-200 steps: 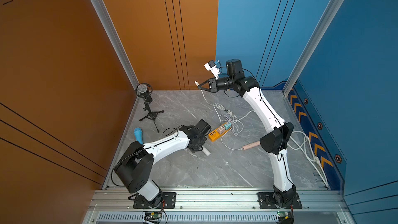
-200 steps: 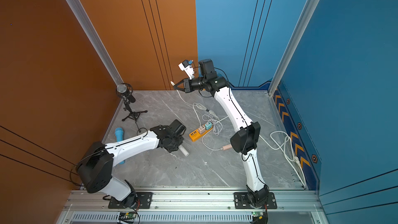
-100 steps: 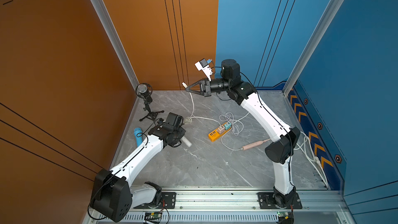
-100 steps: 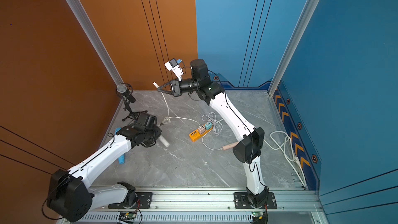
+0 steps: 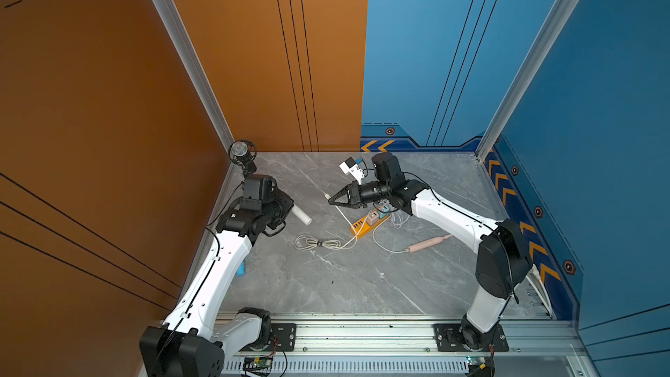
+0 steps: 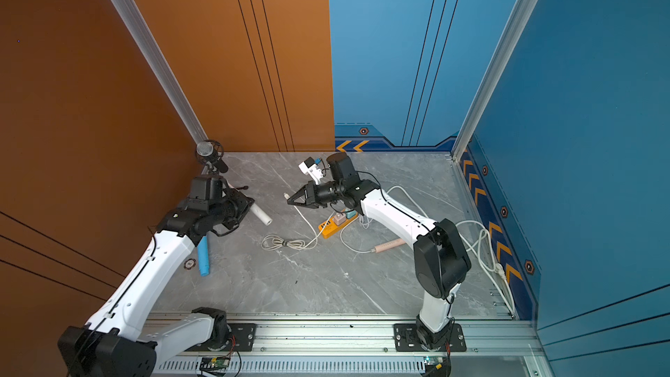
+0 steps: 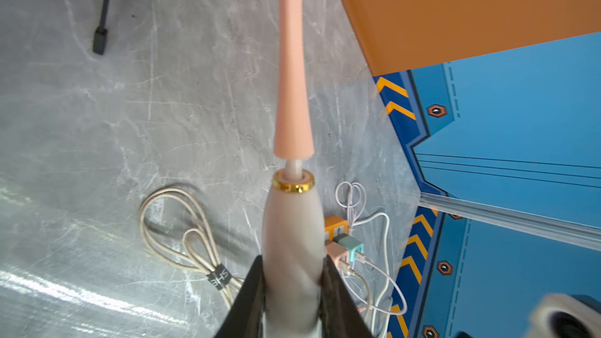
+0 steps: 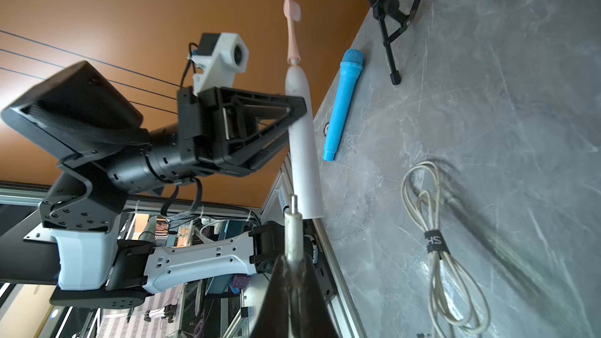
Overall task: Charge the electric toothbrush
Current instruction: Insert the charging cable into the electric toothbrush.
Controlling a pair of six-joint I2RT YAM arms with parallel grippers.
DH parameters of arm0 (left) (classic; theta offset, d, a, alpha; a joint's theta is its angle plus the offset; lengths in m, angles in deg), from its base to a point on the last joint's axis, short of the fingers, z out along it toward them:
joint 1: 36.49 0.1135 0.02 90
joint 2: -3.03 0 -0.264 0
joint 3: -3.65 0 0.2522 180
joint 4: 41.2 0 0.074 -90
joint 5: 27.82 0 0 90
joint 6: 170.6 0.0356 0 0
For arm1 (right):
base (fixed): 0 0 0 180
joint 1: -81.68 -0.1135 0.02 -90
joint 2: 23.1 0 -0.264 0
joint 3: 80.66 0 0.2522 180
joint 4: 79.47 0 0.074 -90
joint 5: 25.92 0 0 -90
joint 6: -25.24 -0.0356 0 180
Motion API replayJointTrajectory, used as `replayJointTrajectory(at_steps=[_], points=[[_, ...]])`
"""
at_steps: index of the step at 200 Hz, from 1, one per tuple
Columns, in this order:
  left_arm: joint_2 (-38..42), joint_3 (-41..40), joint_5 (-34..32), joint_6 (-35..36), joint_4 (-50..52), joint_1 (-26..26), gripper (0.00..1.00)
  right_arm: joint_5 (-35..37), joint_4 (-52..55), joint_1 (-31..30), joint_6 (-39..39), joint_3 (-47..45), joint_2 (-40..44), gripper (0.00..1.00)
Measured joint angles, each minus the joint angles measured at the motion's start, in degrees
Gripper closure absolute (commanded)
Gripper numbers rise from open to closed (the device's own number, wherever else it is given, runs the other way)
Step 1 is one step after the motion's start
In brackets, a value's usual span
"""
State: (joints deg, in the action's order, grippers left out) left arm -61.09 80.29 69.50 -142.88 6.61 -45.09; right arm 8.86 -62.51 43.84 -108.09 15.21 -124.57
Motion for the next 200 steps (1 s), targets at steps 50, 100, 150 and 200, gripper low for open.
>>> replayJointTrajectory(at_steps=[50, 100, 150, 200], points=[[-1.4, 4.9, 3.6, -0.9, -5.9, -0.1, 1.00, 0.1, -14.3, -4.5, -7.8, -9.1, 4.5, 1.00], [-4.6, 6.6, 5.8, -1.9, -12.1, -1.2, 1.00, 2.2, -23.9, -5.6, -11.7, -13.7, 8.6, 1.00], [-4.8, 5.7, 9.1, -3.7, -22.6, -1.2, 1.00, 3.8, -35.2, -3.7, -18.8, -17.0, 8.7, 1.00], [-4.7, 1.1, 12.5, -6.8, -32.5, -1.2, 1.00, 5.4, -55.5, -0.9, -33.1, -18.8, 4.2, 1.00]])
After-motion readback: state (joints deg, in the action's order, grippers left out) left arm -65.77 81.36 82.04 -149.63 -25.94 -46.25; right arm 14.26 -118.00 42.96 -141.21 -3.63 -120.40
